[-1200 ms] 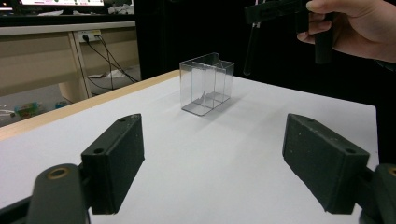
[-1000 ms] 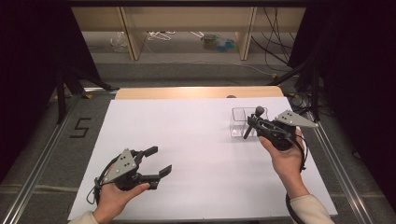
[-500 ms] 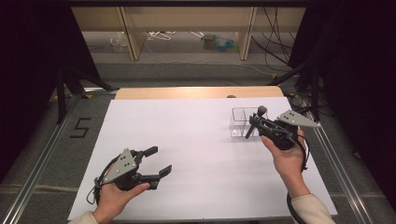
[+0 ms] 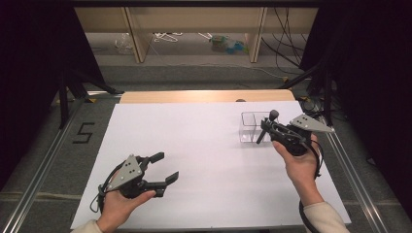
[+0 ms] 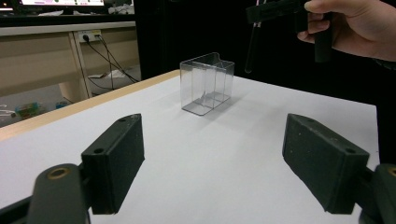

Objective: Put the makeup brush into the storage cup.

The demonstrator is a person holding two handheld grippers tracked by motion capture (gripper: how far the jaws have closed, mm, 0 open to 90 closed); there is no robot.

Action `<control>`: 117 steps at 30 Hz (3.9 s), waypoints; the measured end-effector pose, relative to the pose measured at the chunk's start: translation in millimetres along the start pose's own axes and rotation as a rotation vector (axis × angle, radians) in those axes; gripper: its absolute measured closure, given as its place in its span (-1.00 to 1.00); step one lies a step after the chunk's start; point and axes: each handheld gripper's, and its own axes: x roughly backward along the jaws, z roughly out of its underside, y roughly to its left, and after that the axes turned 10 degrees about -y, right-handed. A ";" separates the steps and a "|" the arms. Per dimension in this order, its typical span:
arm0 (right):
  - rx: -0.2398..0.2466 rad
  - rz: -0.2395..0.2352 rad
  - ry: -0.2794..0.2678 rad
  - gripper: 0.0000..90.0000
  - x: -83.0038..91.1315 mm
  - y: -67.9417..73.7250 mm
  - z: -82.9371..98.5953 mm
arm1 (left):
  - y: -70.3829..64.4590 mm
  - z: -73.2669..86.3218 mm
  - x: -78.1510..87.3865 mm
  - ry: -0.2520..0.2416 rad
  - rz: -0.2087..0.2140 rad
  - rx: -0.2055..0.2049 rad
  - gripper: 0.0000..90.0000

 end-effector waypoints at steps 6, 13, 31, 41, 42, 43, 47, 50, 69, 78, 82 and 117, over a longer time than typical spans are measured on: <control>0.001 0.006 0.014 0.73 1.5 -2.2 -0.5 | 0.4 -0.2 0.0 0.001 0.004 -0.010 -0.54; -0.005 0.015 0.007 0.73 2.6 -5.0 -0.5 | 0.4 -0.2 0.1 0.002 0.004 -0.011 -0.54; -0.003 0.045 0.003 0.73 5.8 -13.0 -0.5 | 0.1 0.0 0.1 0.004 0.000 -0.007 -0.54; -0.006 0.053 0.009 0.73 6.9 -15.4 -0.4 | 0.4 -0.2 0.1 0.003 0.002 -0.011 -0.54; -0.008 0.053 0.010 0.73 7.2 -15.7 -0.4 | 0.5 -0.2 0.2 0.004 0.003 -0.012 -0.54; -0.005 0.056 0.005 0.73 7.0 -16.0 -0.3 | 0.4 -0.2 0.2 0.004 0.003 -0.012 -0.54; -0.011 0.060 -0.013 0.73 6.6 -17.2 0.4 | 0.3 -0.1 0.1 0.004 0.003 -0.011 -0.54; -0.016 0.061 0.011 0.73 8.3 -17.7 -0.3 | 0.2 -0.1 0.1 0.005 0.003 -0.012 -0.54; -0.014 0.086 0.002 0.73 9.5 -24.8 1.1 | 0.3 -0.2 0.0 0.004 0.003 -0.011 -0.54; -0.014 0.094 0.001 0.73 8.8 -26.2 1.2 | 0.2 0.2 -0.2 0.004 0.001 -0.005 -0.54; -0.010 0.095 0.001 0.73 7.6 -26.5 0.2 | 0.1 0.3 -0.4 0.005 0.002 -0.009 -0.53; -0.012 0.133 -0.038 0.73 1.2 -40.7 -10.6 | -0.2 1.2 -1.5 0.008 0.007 -0.012 -0.53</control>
